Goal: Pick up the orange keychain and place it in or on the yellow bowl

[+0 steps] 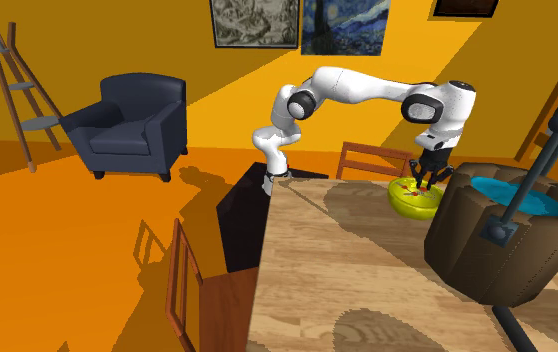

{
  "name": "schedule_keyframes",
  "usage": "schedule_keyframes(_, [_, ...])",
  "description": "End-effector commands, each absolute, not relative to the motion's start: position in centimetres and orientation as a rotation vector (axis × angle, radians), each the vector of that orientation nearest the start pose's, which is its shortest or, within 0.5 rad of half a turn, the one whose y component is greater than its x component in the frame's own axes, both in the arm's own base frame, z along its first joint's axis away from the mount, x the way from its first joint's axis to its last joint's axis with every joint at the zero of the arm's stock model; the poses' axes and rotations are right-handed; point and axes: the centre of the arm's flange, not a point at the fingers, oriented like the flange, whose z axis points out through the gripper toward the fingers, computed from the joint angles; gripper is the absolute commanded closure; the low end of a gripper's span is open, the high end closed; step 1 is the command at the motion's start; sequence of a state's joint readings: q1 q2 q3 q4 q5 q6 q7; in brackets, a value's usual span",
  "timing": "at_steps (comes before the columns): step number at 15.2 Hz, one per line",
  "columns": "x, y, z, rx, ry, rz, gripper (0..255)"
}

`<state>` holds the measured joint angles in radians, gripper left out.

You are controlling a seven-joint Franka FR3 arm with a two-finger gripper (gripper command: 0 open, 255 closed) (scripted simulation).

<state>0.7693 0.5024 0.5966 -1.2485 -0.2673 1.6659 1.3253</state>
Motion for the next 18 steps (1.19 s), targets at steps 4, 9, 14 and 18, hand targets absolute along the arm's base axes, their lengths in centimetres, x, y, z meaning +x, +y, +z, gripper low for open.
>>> schedule_keyframes(4, [25.3, 64.0, 51.0, -3.145, -0.013, 0.014, 0])
schedule_keyframes(9, [25.3, 64.0, 55.0, -3.145, -0.013, 0.014, 0])
schedule_keyframes(14, [25.3, 64.0, 56.0, -3.145, -0.013, 0.014, 0])
schedule_keyframes(18, [25.3, 64.0, 56.0, -3.145, -0.013, 0.014, 0])
